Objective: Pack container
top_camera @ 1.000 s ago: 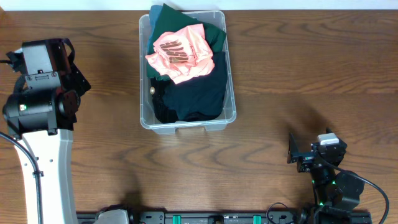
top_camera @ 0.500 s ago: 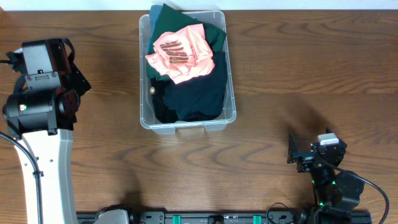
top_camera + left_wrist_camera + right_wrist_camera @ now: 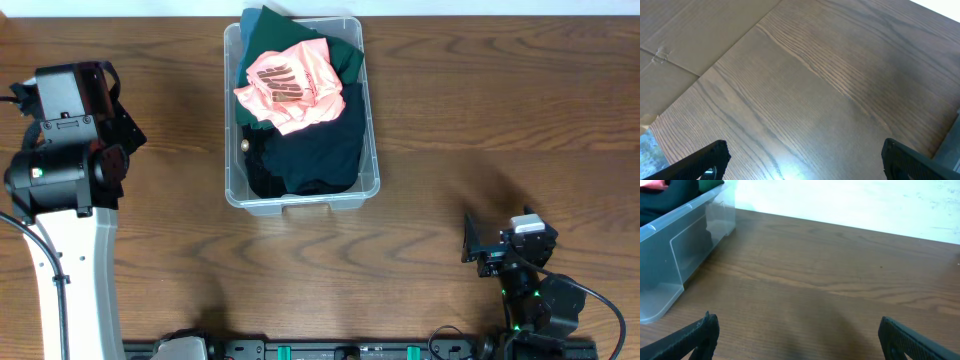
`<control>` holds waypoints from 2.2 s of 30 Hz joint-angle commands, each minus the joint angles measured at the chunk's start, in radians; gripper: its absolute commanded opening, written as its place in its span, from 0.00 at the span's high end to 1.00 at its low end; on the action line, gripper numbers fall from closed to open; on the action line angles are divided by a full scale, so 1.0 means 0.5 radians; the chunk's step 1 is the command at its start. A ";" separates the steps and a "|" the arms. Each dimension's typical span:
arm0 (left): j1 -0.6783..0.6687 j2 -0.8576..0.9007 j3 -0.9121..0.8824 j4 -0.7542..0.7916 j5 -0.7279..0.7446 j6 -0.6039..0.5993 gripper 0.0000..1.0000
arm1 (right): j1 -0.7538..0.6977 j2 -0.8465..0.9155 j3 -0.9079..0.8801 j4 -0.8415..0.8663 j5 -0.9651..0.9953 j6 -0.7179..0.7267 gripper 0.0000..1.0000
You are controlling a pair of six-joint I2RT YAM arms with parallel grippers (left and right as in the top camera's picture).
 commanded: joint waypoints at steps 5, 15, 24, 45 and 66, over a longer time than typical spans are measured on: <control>-0.073 -0.172 -0.042 -0.021 -0.052 0.002 0.02 | -0.002 -0.018 -0.011 0.004 -0.014 0.021 0.01; -0.144 -0.903 -0.637 0.265 0.262 0.021 0.02 | -0.002 -0.018 -0.011 0.004 -0.014 0.021 0.01; -0.298 -1.526 -1.397 0.688 0.363 0.223 0.02 | -0.002 -0.018 -0.011 0.004 -0.014 0.021 0.01; -0.298 -2.251 -2.414 1.132 0.670 0.388 0.02 | -0.002 -0.018 -0.011 0.004 -0.014 0.021 0.01; -0.299 -2.597 -2.790 1.137 0.666 0.388 0.02 | -0.002 -0.018 -0.011 0.004 -0.014 0.021 0.01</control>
